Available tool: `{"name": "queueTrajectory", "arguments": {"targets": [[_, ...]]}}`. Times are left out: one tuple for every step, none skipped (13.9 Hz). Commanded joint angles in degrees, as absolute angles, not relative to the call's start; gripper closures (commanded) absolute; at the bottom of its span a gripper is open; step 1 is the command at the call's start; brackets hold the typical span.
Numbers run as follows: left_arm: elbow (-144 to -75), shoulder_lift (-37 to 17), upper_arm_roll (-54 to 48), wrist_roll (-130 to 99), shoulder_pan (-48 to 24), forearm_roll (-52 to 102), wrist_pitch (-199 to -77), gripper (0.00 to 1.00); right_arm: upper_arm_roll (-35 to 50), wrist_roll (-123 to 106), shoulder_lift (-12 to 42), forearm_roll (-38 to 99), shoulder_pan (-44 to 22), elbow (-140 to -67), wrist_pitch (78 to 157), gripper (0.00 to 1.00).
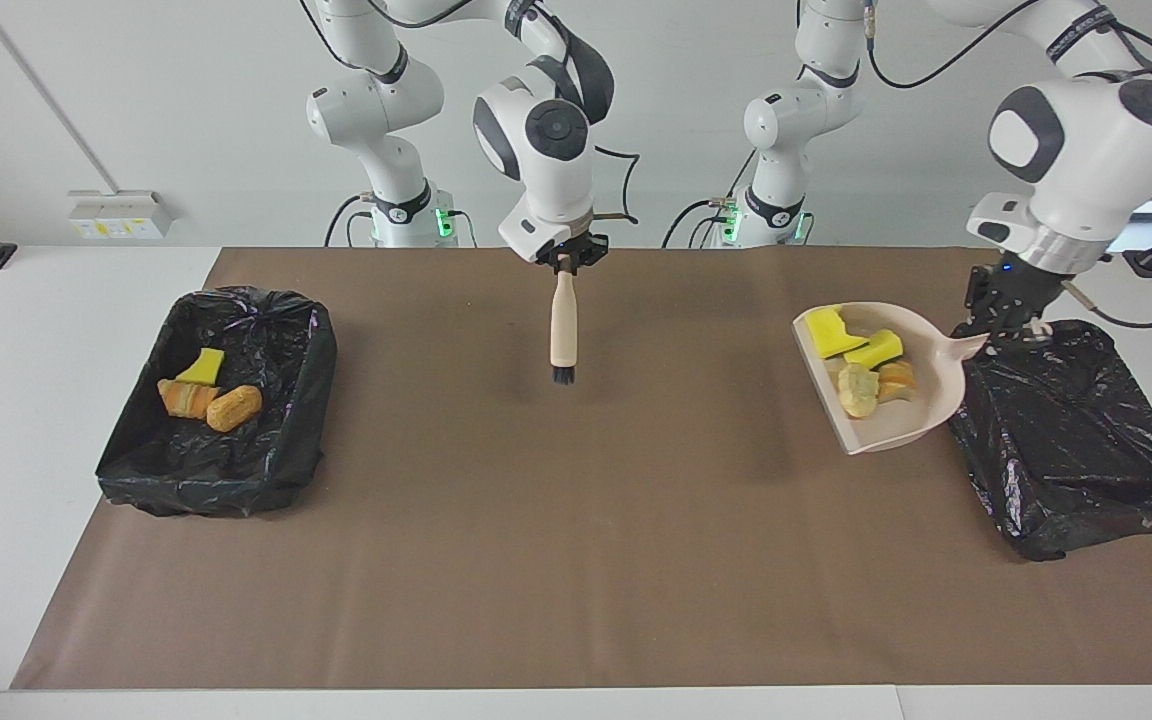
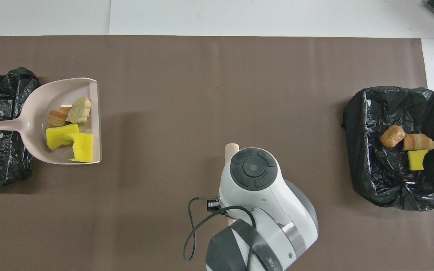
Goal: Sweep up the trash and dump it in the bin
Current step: 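Tip the dustpan over the bin with the left gripper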
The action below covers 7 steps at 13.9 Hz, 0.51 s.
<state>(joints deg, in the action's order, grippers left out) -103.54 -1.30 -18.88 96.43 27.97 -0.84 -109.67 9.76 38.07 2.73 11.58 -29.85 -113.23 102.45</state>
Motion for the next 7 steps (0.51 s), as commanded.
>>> {"name": "queueTrajectory", "arguments": {"targets": [[-92.8,-7.8,-19.9,101.1,34.8,-0.3,-105.5,1.0,9.9,39.0,2.2,12.1,-32.6,-117.1,106.7,1.0],[-91.2,-8.8,-19.6,103.5,36.8,-1.2,-105.6,1.0,9.9,38.4,2.2,12.0,-33.3,-119.7,109.8,1.0],[-90.2,-9.7,-19.0,104.2,38.0,-1.3,-105.6,1.0,9.9,37.7,2.5,12.0,-33.7,-121.5,111.7,1.0],[-88.6,-10.7,-17.2,104.4,39.1,-1.4,-105.8,1.0,9.9,37.3,3.2,12.0,-34.6,-122.2,112.5,1.0],[-86.4,-11.8,-15.7,104.7,39.5,-2.0,-105.8,1.0,9.8,37.5,3.4,12.0,-35.6,-123.1,112.8,1.0],[-86.0,-12.0,-15.2,105.8,39.5,-5.7,-107.0,1.0,9.8,38.7,3.1,12.0,-35.5,-124.6,113.6,1.0],[-85.9,-12.5,-15.2,105.9,39.2,-12.2,-108.8,1.0,9.8,41.2,2.8,12.0,-35.4,-125.6,114.3,1.0]]}}
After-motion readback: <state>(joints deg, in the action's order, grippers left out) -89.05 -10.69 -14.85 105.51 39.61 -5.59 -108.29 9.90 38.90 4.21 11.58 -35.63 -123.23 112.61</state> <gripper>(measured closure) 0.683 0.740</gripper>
